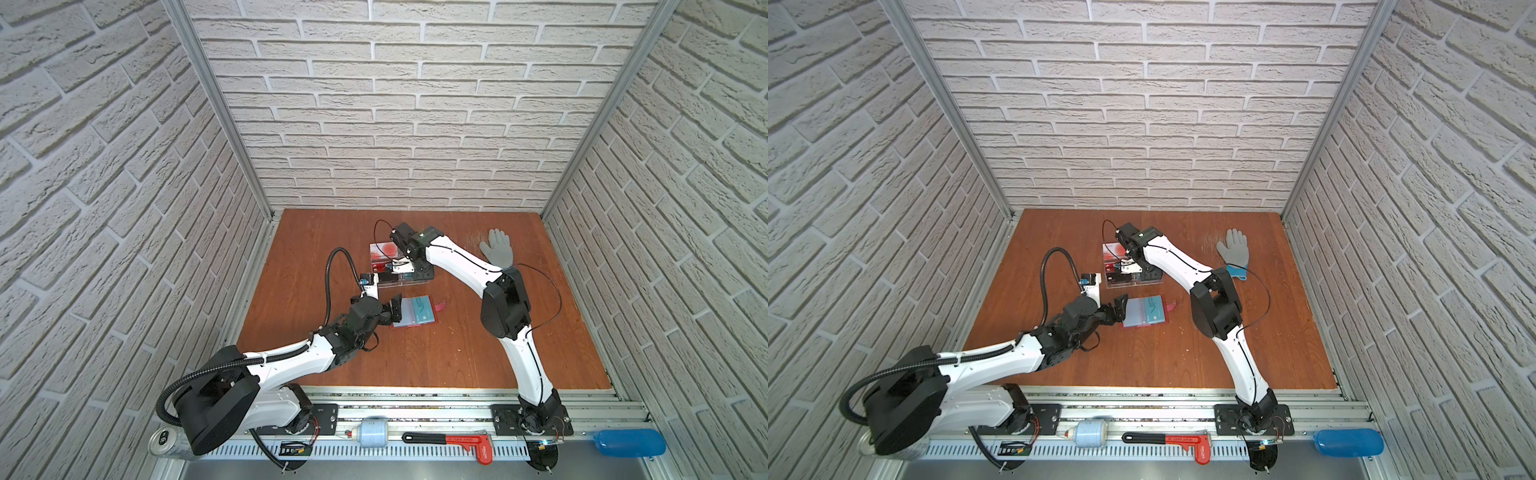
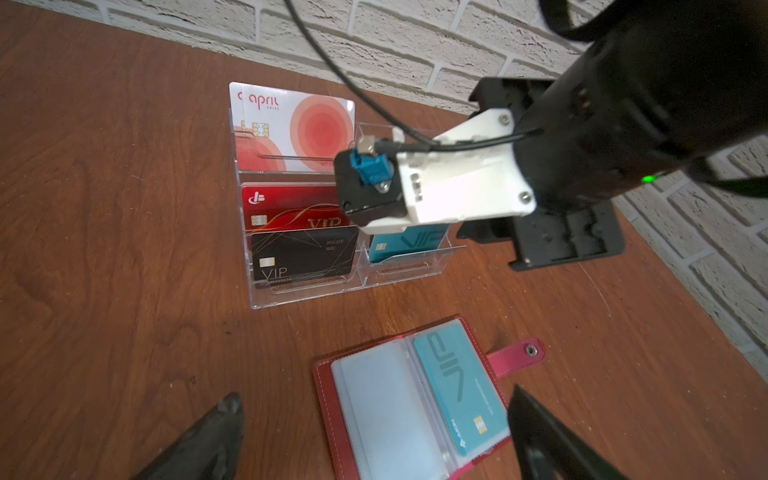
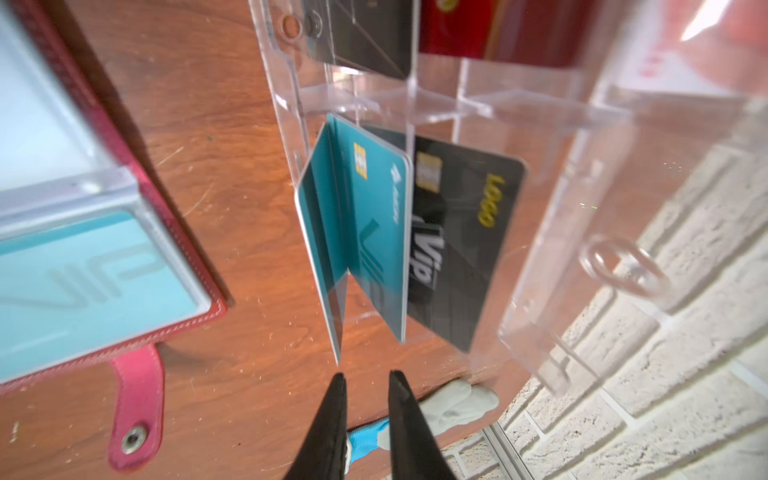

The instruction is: Take the credit cards out of the card holder

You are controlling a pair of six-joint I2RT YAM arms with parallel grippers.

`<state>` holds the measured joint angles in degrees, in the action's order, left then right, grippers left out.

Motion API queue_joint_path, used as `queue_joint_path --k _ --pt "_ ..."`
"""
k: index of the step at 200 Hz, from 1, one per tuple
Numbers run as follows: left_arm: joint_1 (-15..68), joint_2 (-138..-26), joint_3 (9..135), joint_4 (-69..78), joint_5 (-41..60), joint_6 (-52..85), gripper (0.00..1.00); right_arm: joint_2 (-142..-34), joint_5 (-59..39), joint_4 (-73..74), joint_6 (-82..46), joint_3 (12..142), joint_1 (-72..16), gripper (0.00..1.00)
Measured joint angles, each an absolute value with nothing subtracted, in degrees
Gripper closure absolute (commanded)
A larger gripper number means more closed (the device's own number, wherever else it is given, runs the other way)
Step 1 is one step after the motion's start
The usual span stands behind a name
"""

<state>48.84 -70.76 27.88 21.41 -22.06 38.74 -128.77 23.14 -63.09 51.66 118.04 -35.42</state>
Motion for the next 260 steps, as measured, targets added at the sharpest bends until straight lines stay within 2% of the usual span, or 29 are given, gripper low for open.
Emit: queue_joint_path --k 20,30,55,72,77,81,83,106,128,153,172,196,260 --pt "48.95 -70.65 27.90 20.69 -22.22 38.79 0.02 -123.70 22.20 -60.20 50.54 113.84 -35.42 0.68" --pt "48.97 -70.48 27.92 20.27 -22.33 38.81 0.02 -120.55 21.76 -58.35 49.84 111.18 -35.42 0.57" --pt "49.21 -69.89 28.18 19.22 -22.94 38.76 0.02 -111.72 21.28 -53.43 47.51 104.20 -35.29 0.42" --pt "49.32 -69.47 28.82 18.35 -23.27 38.59 0.02 -105.49 20.95 -49.58 45.10 99.24 -34.70 0.20" --pt "49.32 -69.36 29.04 18.00 -23.35 38.48 0.02 -103.72 20.80 -48.12 44.23 97.62 -34.59 0.13" --pt "49.32 -69.25 29.26 17.72 -23.42 38.33 0.02 -102.45 20.88 -47.09 43.35 96.44 -34.44 0.02" --pt "49.32 -69.19 29.39 17.45 -23.49 38.24 0.02 -101.71 20.82 -46.44 42.94 95.70 -34.35 0.01" --pt "49.32 -69.06 32.34 14.04 -24.01 36.38 0.02 -94.15 22.44 -37.41 37.30 86.59 -32.80 0.00" --pt "49.30 -69.21 36.60 10.83 -24.47 34.20 0.02 -88.77 27.97 -27.86 28.03 78.32 -30.57 0.00" --pt "47.57 -70.28 40.53 8.69 -23.22 33.82 0.02 -87.31 31.44 -25.80 13.26 76.66 -27.24 0.00" --pt "42.76 -71.40 40.88 8.60 -18.72 36.27 0.02 -87.33 31.33 -25.69 3.77 76.25 -25.45 0.00" --pt "38.26 -74.00 39.35 10.41 -13.17 38.89 0.02 -90.35 30.33 -25.87 -4.71 75.33 -25.41 0.00" --pt "38.26 -76.84 38.15 14.11 -4.40 39.09 0.02 -106.37 22.26 -26.61 -13.78 72.62 -25.52 0.00"
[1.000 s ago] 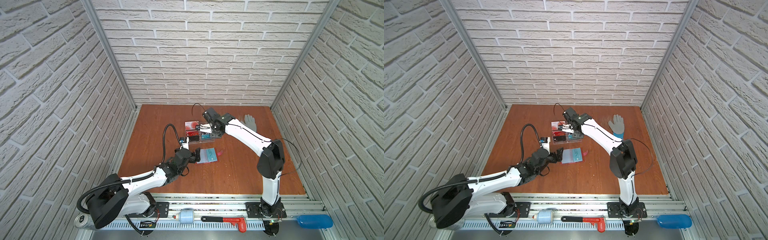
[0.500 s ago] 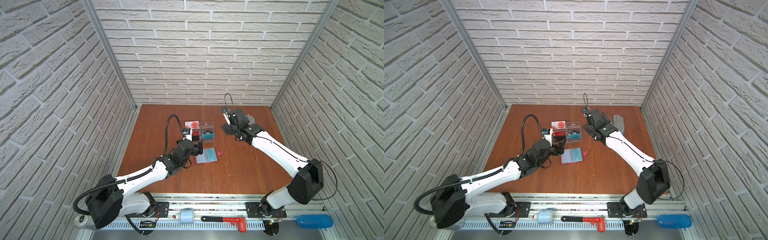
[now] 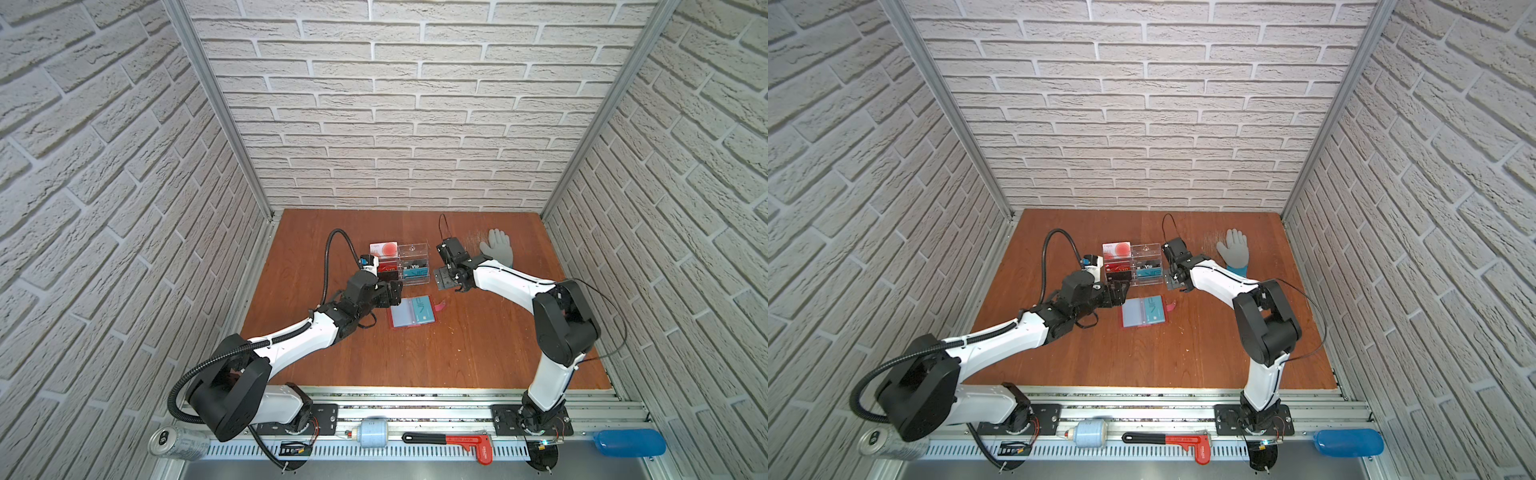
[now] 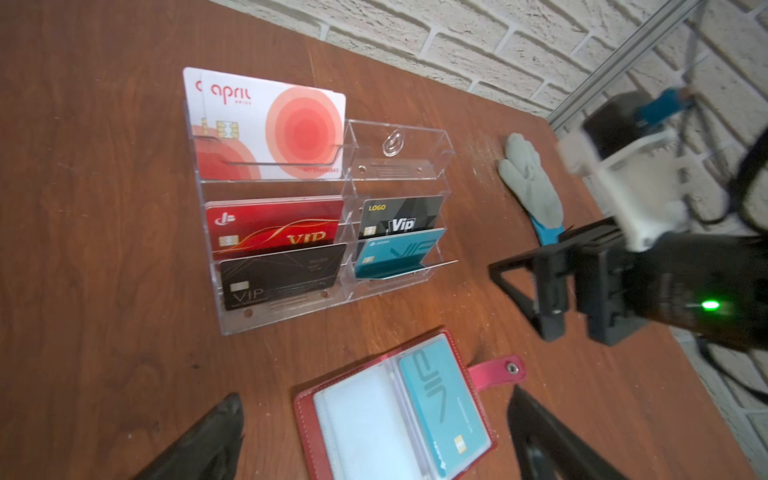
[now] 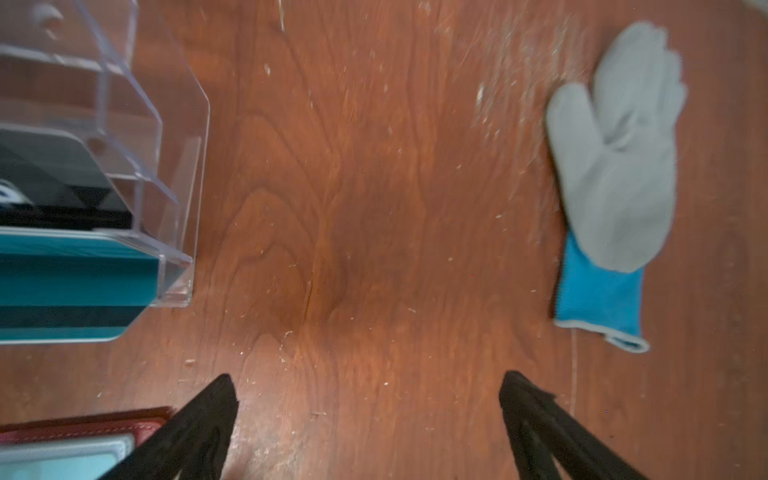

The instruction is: Take the credit cards out of the card holder

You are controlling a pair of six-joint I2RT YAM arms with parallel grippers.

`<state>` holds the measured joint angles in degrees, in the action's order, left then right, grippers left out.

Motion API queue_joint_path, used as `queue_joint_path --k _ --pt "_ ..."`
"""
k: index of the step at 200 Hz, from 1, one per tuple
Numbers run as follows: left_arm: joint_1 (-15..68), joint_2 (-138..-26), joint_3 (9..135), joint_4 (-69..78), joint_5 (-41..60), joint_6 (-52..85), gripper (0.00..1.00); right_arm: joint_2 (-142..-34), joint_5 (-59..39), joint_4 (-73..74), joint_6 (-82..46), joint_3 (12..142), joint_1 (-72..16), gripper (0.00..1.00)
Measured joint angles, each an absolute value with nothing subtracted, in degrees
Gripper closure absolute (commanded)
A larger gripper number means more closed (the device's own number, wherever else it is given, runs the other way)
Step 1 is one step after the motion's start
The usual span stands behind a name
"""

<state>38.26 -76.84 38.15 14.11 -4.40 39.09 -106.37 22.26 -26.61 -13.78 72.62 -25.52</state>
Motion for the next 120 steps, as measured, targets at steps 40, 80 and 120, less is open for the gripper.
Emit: queue_joint_path --k 40,80,120 --pt "37.82 -78.94 36.88 16.34 -0.71 39.88 0.02 -107.83 20.53 -25.76 -15.33 72.71 -25.50 0.00" --pt "37.21 -79.13 36.77 17.23 1.06 41.04 0.02 -108.81 19.62 -24.18 -16.16 73.06 -25.34 0.00" --pt "36.49 -81.06 36.77 18.26 2.87 42.15 0.02 -110.63 19.14 -23.53 -16.40 74.39 -25.34 0.00"
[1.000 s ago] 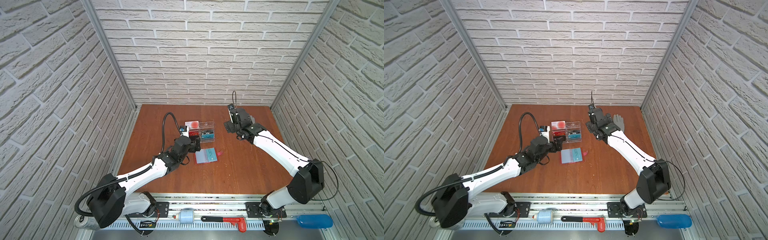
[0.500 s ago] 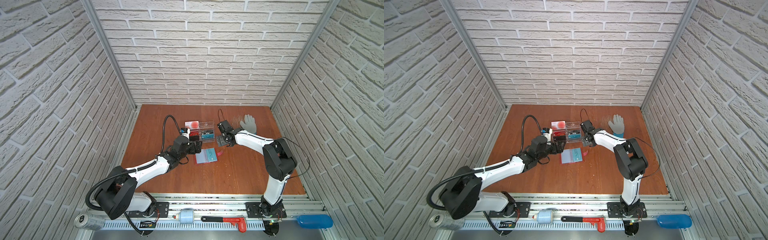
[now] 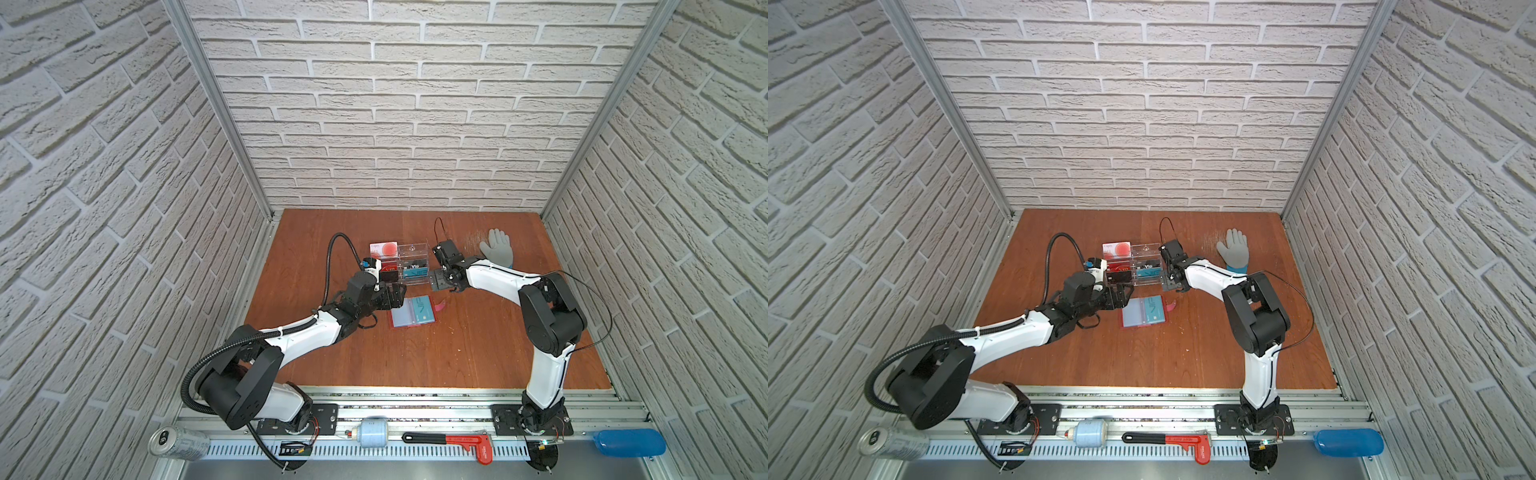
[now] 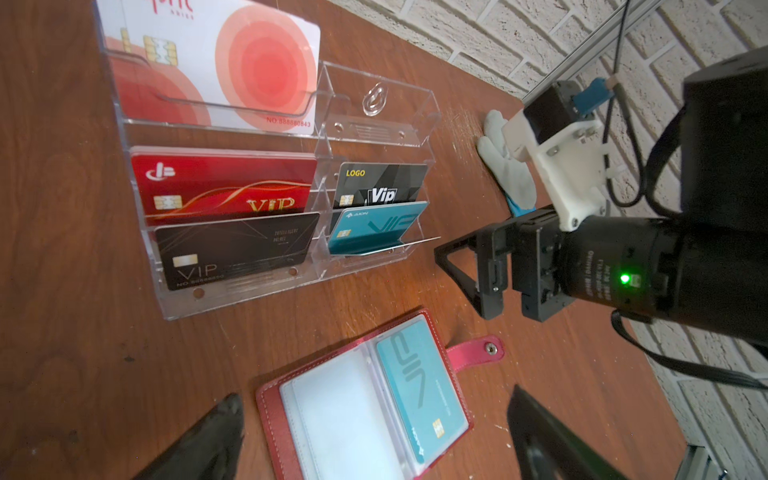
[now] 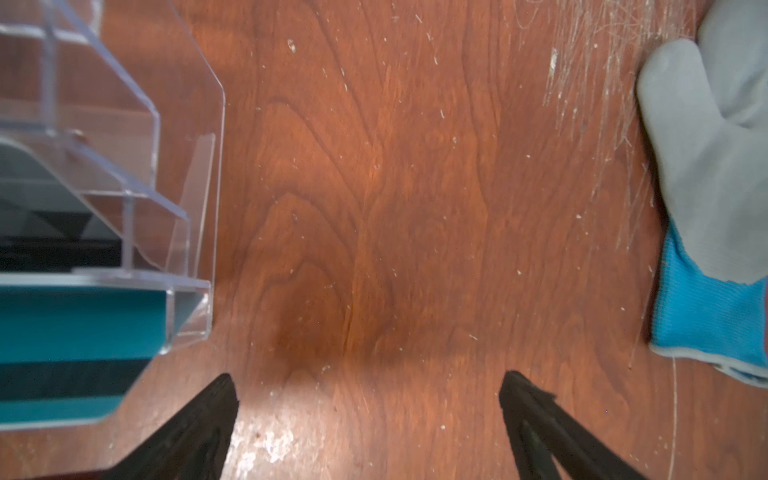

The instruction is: Take the credit cards out of the card holder

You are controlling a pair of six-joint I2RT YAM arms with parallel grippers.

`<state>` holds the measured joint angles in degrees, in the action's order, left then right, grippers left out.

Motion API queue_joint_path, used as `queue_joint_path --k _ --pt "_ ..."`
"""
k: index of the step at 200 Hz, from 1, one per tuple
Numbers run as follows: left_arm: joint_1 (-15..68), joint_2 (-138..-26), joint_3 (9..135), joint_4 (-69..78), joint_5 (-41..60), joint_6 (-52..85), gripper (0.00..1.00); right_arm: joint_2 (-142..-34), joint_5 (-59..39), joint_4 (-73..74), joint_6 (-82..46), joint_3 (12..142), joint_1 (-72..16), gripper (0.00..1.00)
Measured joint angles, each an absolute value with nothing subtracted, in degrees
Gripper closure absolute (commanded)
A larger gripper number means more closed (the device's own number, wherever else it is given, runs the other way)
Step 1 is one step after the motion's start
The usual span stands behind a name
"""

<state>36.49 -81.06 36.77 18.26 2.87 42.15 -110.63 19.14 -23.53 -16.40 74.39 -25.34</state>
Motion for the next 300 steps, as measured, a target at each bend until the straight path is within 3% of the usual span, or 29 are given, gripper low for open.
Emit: queue_joint_path --k 226,300 --pt "35.68 -85.54 36.80 20.03 7.18 44.03 0.02 -111.26 16.23 -22.79 -17.19 77.12 -25.34 0.00" --pt "35.59 -85.47 36.80 20.84 8.14 44.62 0.02 -104.03 13.30 -22.87 -17.10 72.40 -26.09 0.00"
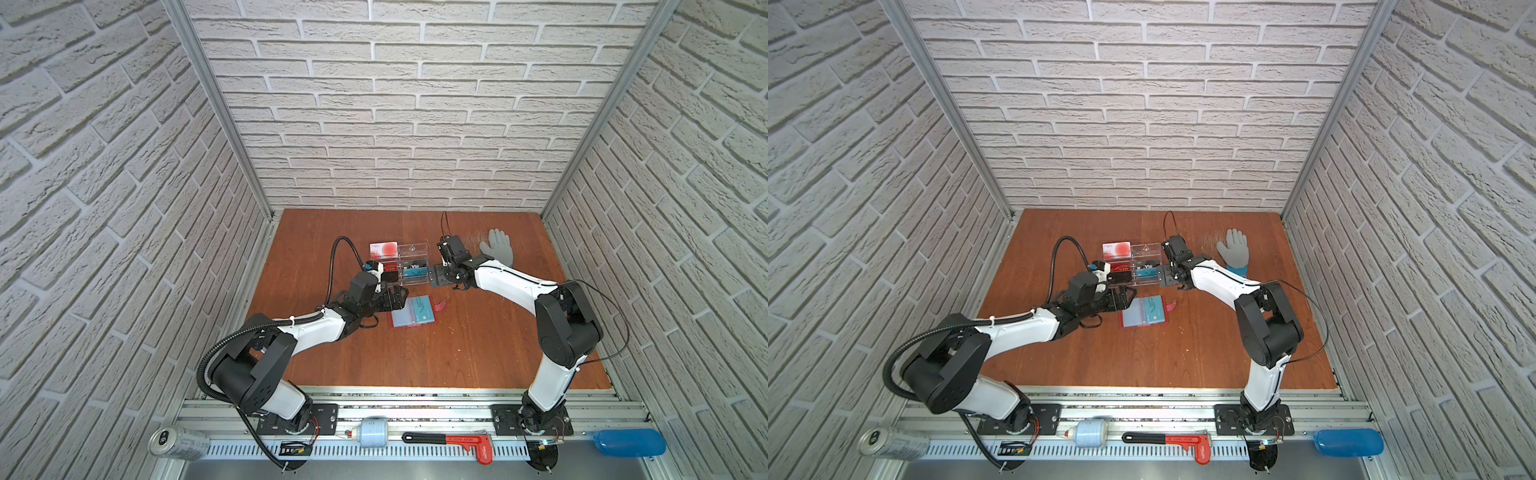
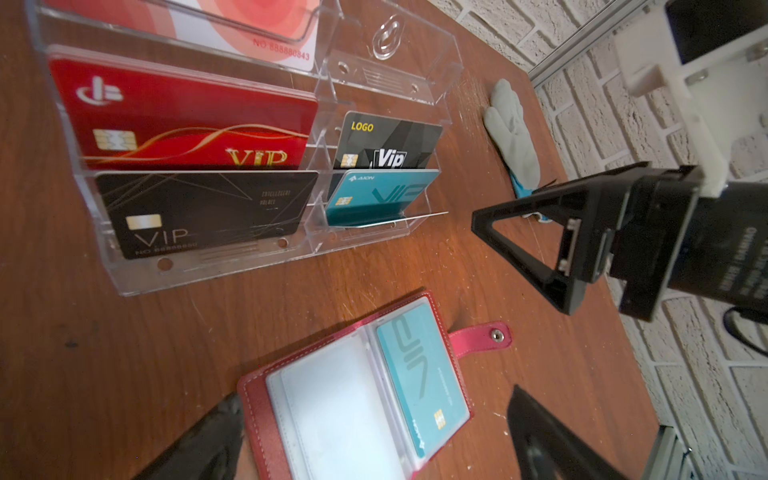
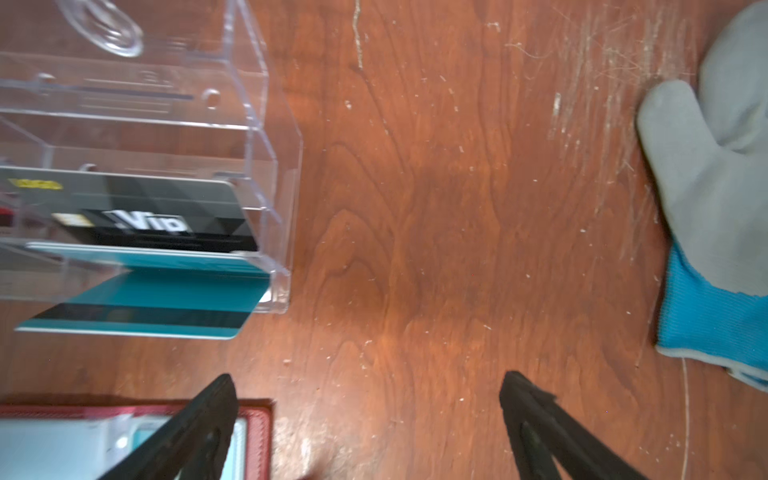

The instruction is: Take the credit cards out of the card holder

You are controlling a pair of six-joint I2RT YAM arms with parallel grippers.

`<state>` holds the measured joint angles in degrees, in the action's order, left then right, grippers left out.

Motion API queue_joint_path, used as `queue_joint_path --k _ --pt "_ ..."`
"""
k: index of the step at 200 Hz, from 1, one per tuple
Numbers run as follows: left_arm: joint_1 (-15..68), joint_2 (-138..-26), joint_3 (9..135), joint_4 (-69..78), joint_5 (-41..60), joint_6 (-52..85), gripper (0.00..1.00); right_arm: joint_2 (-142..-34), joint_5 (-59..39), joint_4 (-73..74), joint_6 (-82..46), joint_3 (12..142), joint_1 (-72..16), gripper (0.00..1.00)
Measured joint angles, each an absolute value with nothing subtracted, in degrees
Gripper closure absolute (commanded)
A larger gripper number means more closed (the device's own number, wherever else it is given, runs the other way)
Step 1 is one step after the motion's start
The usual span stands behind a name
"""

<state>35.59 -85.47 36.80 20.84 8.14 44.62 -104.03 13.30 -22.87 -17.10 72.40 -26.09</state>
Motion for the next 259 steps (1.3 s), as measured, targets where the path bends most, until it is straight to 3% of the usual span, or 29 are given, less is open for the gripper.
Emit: queue_joint_path --k 67,259 --pt "33.74 -83.70 36.36 21.10 8.80 45.19 0.02 -108.05 13.15 -23.51 -17.17 74.89 -31.05 0.00" --pt "32.73 -82.76 35.81 21.10 9.58 45.28 0.02 -116.88 18.11 -25.10 -18.85 86.43 -30.85 0.00"
